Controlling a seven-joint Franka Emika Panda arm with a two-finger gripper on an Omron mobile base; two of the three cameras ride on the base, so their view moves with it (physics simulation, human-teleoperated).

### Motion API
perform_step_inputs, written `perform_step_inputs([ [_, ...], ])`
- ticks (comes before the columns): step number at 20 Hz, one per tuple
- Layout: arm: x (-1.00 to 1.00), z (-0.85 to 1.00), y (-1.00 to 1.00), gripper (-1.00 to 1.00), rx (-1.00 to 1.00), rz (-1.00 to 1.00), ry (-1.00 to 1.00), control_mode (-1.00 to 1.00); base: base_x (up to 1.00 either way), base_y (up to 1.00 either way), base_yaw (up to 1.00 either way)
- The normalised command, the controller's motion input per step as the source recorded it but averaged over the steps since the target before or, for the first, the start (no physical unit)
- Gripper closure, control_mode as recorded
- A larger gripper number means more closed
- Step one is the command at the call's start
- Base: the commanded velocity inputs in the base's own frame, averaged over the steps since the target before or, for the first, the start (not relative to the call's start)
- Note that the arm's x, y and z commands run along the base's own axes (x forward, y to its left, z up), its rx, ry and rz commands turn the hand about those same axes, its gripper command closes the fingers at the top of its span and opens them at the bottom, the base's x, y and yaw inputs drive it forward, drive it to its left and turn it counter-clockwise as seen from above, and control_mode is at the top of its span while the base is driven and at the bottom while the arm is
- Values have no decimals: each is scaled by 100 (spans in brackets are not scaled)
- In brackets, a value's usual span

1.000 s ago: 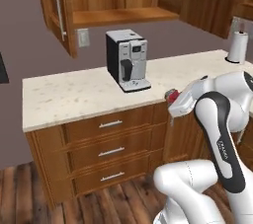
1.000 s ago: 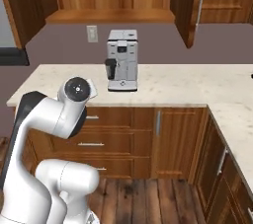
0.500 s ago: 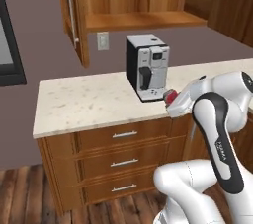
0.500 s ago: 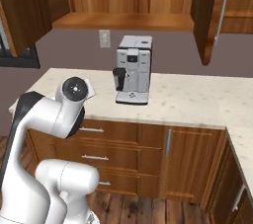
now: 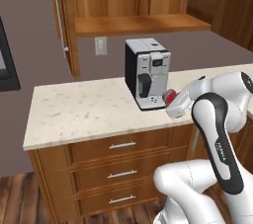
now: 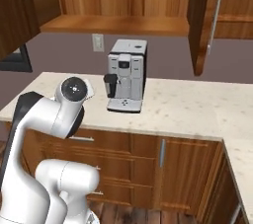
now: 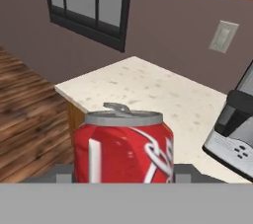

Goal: Pick the can, can from the counter and place them in the open cabinet.

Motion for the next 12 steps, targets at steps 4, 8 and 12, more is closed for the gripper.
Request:
perform_step_inputs([
  [4, 0, 0, 0, 100, 0, 0, 0, 100, 53, -15, 1],
  [8, 0, 0, 0, 100, 0, 0, 0, 100, 57, -7, 4],
  [12, 0, 0, 0, 100, 0, 0, 0, 100, 52, -8, 5],
])
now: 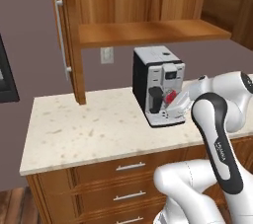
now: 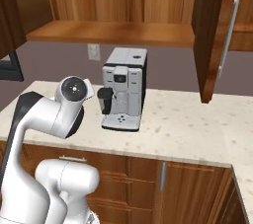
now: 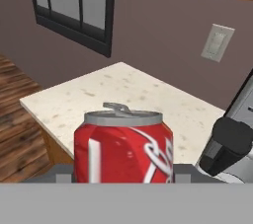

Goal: Pick the can, can from the counter and place them in the open cabinet.

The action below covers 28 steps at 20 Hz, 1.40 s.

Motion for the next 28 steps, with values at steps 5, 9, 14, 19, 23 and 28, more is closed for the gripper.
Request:
perform_step_inputs([
  [5, 0, 0, 0, 100, 0, 0, 0, 100, 25, -7, 5],
  [9, 0, 0, 0, 100, 0, 0, 0, 100, 22, -5, 4],
  [14, 0, 0, 0, 100, 0, 0, 0, 100, 0, -3, 1],
  [19, 0, 0, 0, 100, 0, 0, 0, 100, 0, 0, 0],
  [23, 0, 0, 0, 100, 0, 0, 0, 100, 0, 0, 0],
  [28, 0, 0, 0, 100, 0, 0, 0, 100, 0, 0, 0],
])
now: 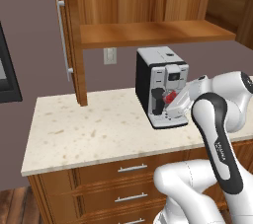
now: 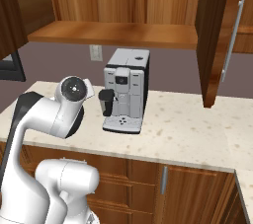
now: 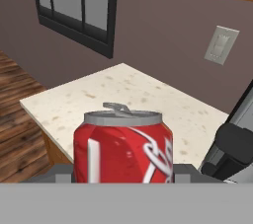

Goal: Pick the can, can from the counter and place them in the open cabinet.

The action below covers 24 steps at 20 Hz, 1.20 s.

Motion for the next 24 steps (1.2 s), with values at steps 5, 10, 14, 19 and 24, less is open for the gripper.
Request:
perform_step_inputs([
  [5, 0, 0, 0, 100, 0, 0, 0, 100, 0, 0, 0],
  [10, -14, 2, 3, 100, 0, -3, -7, -100, 0, 0, 0],
  [14, -11, 22, 22, 100, -1, -20, -21, -100, 0, 0, 0],
  [19, -6, 36, 12, 100, 1, -21, -18, -100, 0, 0, 0],
  [24, -2, 39, 7, 100, 2, -21, -18, -100, 0, 0, 0],
])
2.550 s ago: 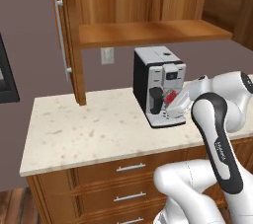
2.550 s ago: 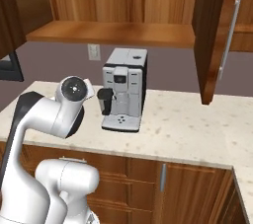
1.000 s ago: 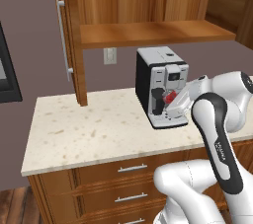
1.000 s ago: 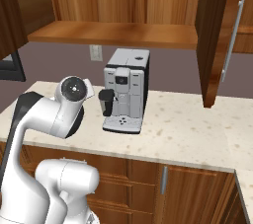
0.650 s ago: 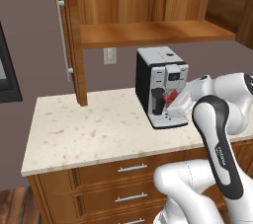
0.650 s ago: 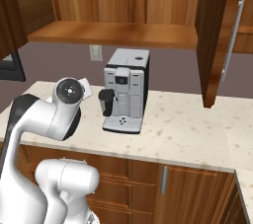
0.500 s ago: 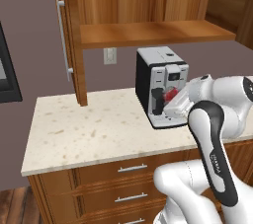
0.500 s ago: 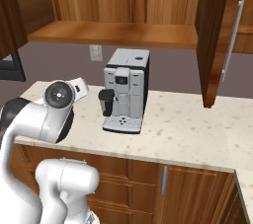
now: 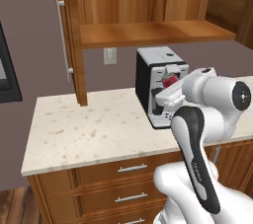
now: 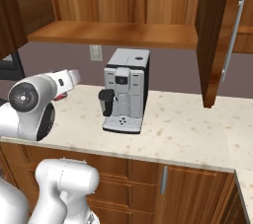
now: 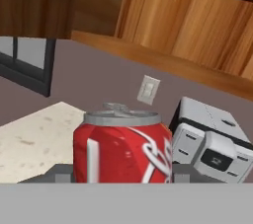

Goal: Pick the can, can from the counter and place them in the open cabinet.

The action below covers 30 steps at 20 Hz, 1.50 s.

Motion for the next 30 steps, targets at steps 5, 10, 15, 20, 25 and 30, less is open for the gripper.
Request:
perform_step_inputs([
  [5, 0, 55, -1, 100, 8, -18, 1, -100, 0, 0, 0],
  [10, 0, 46, 0, 100, 17, -7, 3, -100, 0, 0, 0],
  [15, 0, 45, 0, 100, 25, 0, 7, -100, 0, 0, 0],
  [20, 6, 35, -3, 100, 26, 0, 21, -100, 0, 0, 0],
  [25, 22, 16, -1, 100, 28, 0, 6, -100, 0, 0, 0],
  [30, 32, 11, 0, 100, 21, 1, 0, -100, 0, 0, 0],
])
